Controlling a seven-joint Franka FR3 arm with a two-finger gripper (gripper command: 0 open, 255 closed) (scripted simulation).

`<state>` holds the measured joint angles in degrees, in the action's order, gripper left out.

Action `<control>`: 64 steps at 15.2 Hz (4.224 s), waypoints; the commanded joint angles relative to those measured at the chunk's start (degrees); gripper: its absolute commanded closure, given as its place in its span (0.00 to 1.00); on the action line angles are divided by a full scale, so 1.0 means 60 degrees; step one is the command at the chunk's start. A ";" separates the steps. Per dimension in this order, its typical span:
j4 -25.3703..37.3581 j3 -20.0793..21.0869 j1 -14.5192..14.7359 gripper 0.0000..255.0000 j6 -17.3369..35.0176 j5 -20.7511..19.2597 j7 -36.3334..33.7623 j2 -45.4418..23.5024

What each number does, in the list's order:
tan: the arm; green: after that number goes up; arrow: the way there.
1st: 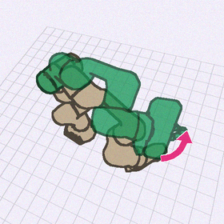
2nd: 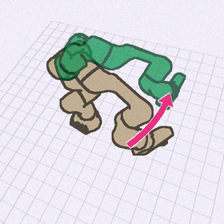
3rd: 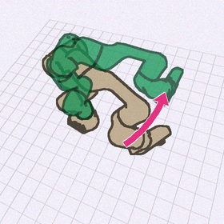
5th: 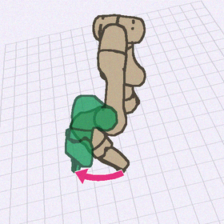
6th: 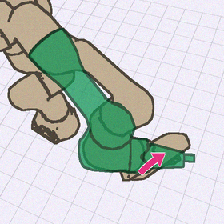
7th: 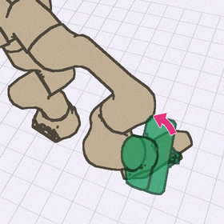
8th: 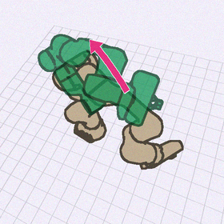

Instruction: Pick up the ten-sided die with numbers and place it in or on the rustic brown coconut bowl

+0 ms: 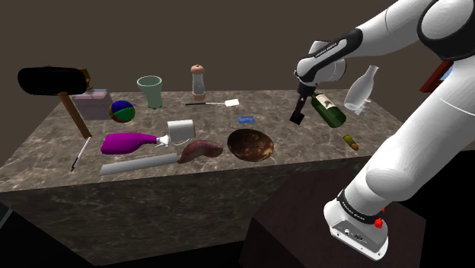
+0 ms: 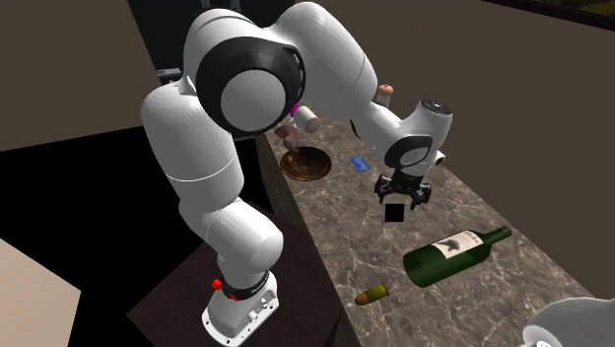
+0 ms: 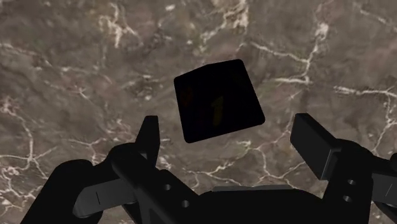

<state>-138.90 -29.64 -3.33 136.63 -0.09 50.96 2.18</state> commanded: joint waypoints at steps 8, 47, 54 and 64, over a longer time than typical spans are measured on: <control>-0.0106 -0.0006 0.0015 0.00 0.0451 0.0297 0.0222 -0.0393; 0.0520 0.0952 0.0200 1.00 -0.2666 -0.1034 -0.1816 0.2323; -0.0248 0.2210 0.0795 1.00 -0.2756 -0.0896 -0.3618 0.3132; -0.0400 0.3973 0.1890 1.00 -0.2835 -0.0207 -0.6026 0.3318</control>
<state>-141.12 -6.96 7.30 119.78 -1.77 16.45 21.78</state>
